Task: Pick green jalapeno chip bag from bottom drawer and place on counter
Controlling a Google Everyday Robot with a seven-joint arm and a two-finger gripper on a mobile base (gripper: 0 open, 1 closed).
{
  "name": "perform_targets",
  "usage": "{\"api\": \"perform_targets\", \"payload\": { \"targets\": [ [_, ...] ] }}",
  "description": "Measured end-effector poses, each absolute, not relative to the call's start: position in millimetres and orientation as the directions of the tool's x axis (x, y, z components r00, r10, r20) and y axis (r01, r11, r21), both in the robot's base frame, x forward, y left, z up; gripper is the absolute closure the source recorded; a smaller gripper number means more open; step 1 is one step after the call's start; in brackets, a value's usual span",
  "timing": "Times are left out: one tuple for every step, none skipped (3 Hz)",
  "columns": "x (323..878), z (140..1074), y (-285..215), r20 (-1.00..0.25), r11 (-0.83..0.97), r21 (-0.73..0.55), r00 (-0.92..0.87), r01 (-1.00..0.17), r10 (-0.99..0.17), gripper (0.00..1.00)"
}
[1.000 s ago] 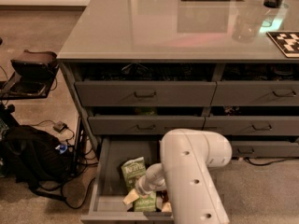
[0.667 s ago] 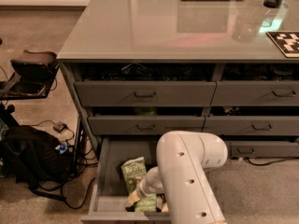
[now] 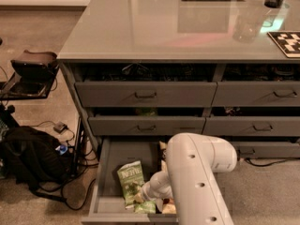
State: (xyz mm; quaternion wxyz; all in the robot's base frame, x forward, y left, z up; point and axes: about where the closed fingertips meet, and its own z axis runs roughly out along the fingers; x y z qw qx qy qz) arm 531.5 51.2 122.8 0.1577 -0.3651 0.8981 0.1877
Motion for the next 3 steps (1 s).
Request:
{"api": "perform_targets", "payload": {
  "targets": [
    [520, 157, 42, -0.501, 0.620, 0.226, -0.636, -0.751, -0.588, 0.89],
    [499, 216, 40, -0.612, 0.522, 0.216, -0.531, -0.825, -0.586, 1.00],
    [481, 282, 35, -0.711, 0.408, 0.193, -0.414, -0.892, -0.568, 1.00]
  ]
}}
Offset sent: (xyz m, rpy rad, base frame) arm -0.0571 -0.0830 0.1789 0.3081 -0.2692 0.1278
